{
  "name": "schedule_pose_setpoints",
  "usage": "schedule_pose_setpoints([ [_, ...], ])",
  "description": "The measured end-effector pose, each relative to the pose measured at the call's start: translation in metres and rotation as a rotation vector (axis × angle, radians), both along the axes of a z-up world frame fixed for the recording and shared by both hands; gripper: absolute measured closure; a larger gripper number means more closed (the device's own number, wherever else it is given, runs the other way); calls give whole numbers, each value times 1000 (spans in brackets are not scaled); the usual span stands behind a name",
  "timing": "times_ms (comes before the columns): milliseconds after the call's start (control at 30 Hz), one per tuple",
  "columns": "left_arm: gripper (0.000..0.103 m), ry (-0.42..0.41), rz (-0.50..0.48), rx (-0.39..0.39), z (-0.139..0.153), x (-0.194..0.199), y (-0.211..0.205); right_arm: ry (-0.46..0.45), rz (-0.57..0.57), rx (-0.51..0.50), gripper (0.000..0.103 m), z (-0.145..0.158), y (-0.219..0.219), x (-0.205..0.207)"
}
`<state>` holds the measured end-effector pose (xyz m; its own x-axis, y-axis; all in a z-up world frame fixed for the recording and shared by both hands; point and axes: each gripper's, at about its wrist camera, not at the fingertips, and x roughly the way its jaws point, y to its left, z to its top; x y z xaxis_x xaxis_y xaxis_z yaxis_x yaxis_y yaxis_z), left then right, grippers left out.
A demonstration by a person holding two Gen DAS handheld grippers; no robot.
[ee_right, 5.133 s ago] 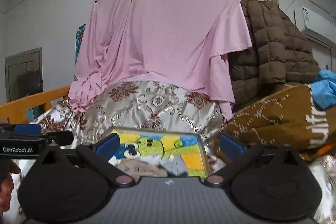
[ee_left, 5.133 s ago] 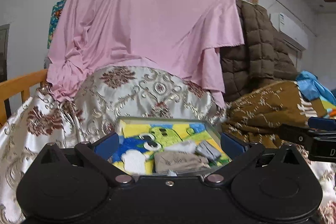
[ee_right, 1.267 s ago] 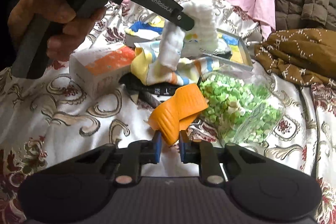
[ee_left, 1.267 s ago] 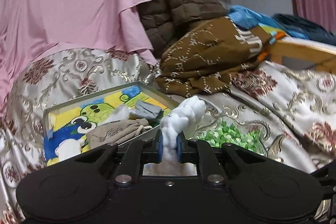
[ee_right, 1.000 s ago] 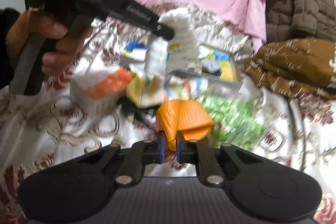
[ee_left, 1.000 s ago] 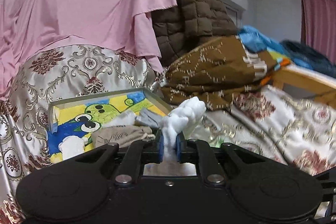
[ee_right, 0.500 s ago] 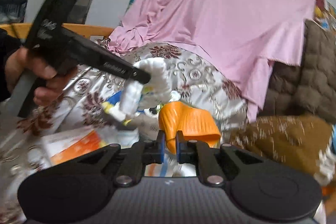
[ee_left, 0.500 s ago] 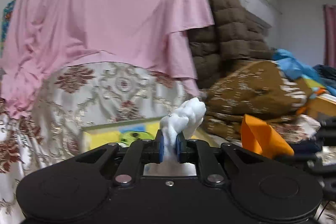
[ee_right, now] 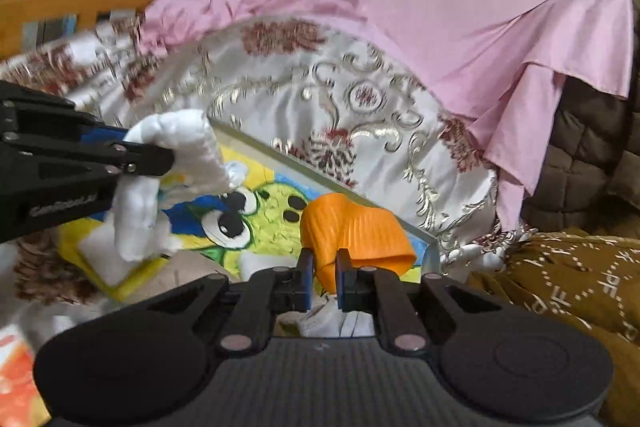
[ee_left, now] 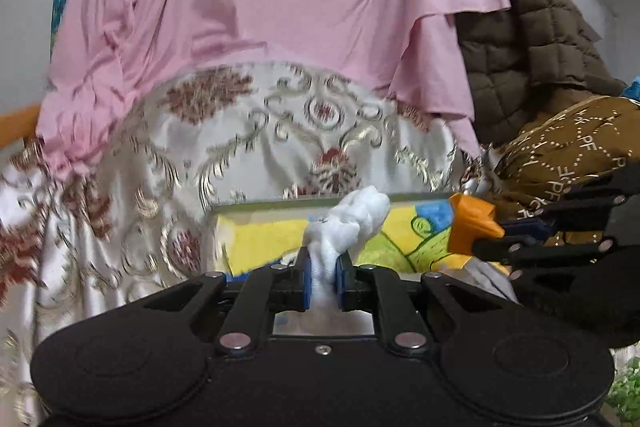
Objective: Organize soft objects
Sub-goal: 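Lift the towel and orange piece and carry both over the frog-painting tray, then open the left tool into the tray while the right tool releases the orange piece there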
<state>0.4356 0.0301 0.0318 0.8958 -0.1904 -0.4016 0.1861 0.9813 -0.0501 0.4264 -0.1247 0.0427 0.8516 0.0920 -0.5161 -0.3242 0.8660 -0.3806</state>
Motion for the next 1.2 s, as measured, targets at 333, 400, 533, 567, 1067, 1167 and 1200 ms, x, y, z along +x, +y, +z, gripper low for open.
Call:
schedule_pose_setpoints([
  [333, 81, 79, -4, -66, -12, 20, 0, 72, 24, -48, 75, -23, 15, 22],
  [400, 78, 84, -2, -69, -11, 21, -1, 76, 21, -44, 72, -22, 15, 21],
  [533, 59, 97, -11, -51, -10, 23, -7, 80, 5, -12, 65, -19, 8, 19],
  [567, 55, 98, -5, -48, -9, 22, -8, 81, -3, -4, 62, -17, 5, 18],
  [1067, 1, -81, 84, -146, 43, -49, 1, -53, -74, 292, 13, 44, -49, -43],
  [1167, 1, -142, 78, -131, 56, -75, -2, -99, -75, 347, 5, 58, -58, -64],
  [1200, 1, -155, 77, -128, 60, -84, -3, -112, -80, 361, 5, 62, -61, -71],
])
